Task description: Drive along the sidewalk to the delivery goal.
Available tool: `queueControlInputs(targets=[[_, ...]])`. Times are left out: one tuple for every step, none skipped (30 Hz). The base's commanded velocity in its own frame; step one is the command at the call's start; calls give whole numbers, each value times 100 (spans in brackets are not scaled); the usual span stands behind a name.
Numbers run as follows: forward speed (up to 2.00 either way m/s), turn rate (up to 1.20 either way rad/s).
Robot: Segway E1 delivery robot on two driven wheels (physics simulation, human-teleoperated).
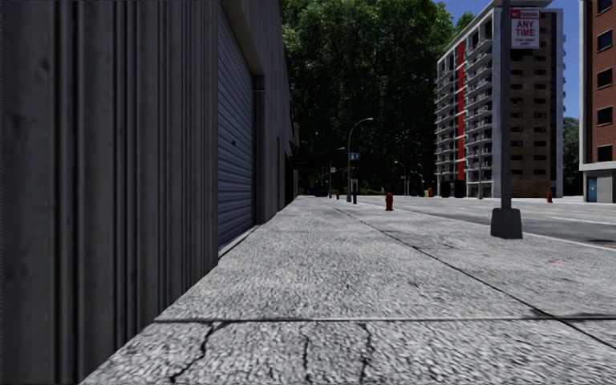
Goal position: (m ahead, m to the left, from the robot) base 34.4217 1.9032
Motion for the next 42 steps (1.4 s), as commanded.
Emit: queueControlInputs(targets=[[200, 0], [200, 0], [200, 0], [200, 0], [200, 0], [200, 0], [200, 0], [200, 0], [200, 0], [200, 0], [200, 0], [200, 0], [200, 0], [200, 0], [200, 0], [200, 0], [200, 0], [200, 0], [200, 0], [200, 0], [200, 0], [200, 0], [200, 0], [200, 0], [200, 0], [200, 0], [200, 0], [200, 0], [200, 0], [200, 0], [200, 0], [200, 0], [200, 0], [200, 0], [200, 0], [200, 0], [200, 0], [200, 0], [200, 0], [200, 0], [200, 0], [200, 0]])
